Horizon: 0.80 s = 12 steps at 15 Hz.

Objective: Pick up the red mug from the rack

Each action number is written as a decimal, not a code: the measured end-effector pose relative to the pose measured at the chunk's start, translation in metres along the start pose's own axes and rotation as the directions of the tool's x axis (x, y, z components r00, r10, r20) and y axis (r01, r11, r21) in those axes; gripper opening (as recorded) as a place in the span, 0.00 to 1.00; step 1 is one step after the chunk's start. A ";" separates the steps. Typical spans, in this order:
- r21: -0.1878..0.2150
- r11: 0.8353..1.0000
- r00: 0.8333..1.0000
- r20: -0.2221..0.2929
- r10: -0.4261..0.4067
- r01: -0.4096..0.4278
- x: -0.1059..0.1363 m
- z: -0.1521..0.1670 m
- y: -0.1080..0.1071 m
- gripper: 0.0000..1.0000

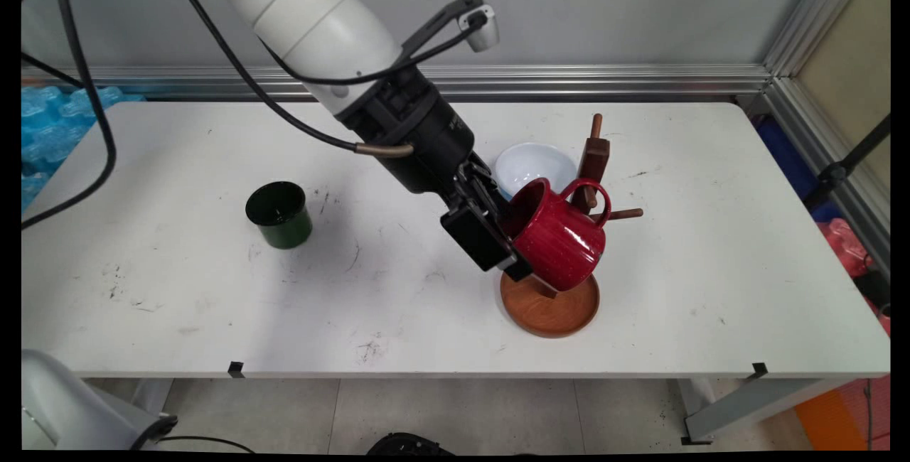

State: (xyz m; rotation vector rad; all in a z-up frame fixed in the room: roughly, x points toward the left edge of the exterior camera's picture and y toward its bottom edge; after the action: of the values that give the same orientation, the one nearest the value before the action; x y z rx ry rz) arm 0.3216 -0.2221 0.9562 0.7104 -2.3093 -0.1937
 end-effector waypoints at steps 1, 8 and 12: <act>-0.004 1.000 1.000 -0.001 -0.002 0.002 0.000 0.003 -0.001 1.00; -0.023 1.000 1.000 -0.014 -0.010 0.010 -0.002 0.014 -0.005 0.00; -0.027 1.000 1.000 -0.023 -0.007 0.006 -0.001 0.017 -0.006 0.00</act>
State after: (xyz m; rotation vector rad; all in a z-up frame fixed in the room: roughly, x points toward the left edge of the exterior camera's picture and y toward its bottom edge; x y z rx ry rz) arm 0.3134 -0.2275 0.9407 0.7033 -2.2784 -0.2188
